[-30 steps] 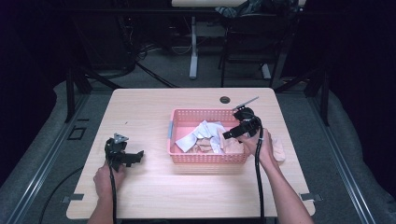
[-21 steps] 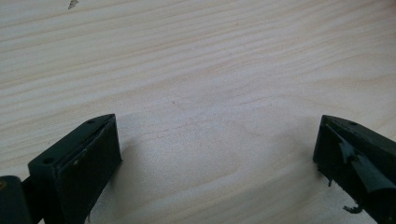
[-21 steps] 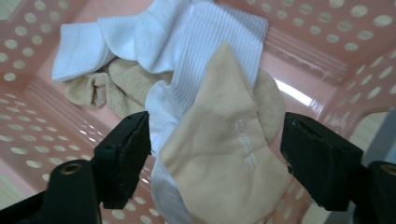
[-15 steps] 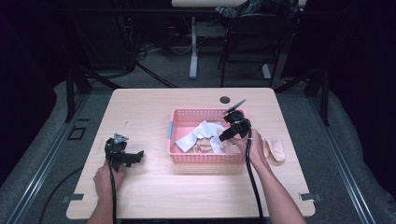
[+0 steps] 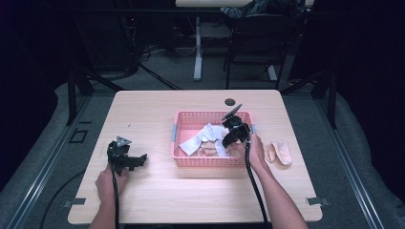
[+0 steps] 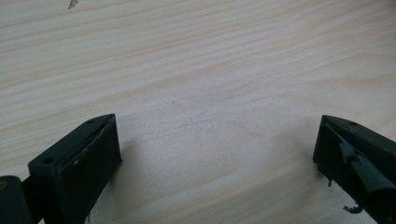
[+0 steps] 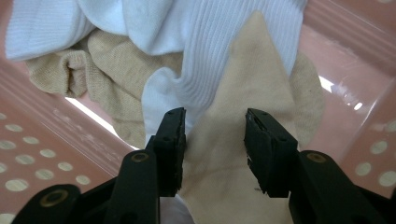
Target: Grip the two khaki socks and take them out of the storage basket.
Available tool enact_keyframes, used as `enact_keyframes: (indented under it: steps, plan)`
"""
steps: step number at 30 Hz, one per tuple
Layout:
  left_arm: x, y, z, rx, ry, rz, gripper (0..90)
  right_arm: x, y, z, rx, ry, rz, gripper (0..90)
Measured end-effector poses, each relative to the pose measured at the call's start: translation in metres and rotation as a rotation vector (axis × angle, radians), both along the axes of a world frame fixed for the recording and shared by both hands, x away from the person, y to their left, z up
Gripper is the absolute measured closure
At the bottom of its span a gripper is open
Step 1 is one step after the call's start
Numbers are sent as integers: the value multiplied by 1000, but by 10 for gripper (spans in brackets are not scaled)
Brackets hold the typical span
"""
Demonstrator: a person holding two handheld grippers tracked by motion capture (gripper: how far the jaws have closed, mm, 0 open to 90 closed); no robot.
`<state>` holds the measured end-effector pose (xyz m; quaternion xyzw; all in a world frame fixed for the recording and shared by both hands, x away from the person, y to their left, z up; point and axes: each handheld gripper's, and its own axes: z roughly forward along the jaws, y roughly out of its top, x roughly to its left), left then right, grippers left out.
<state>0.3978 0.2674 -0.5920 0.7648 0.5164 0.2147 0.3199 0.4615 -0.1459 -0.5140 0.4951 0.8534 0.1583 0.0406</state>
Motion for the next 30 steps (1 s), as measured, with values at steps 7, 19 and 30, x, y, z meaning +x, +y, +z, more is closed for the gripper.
enact_keyframes:
  steps: [7,19,30]
  plan:
    - [0,0,0,0,0,0,4,0,-2,-2,-10,5,-14,768]
    - [0,0,0,0,0,0,4,-12,-17,19,49,-49,-2,871]
    - [0,0,0,2,-2,-1,4,-20,-31,45,103,-109,-2,872]
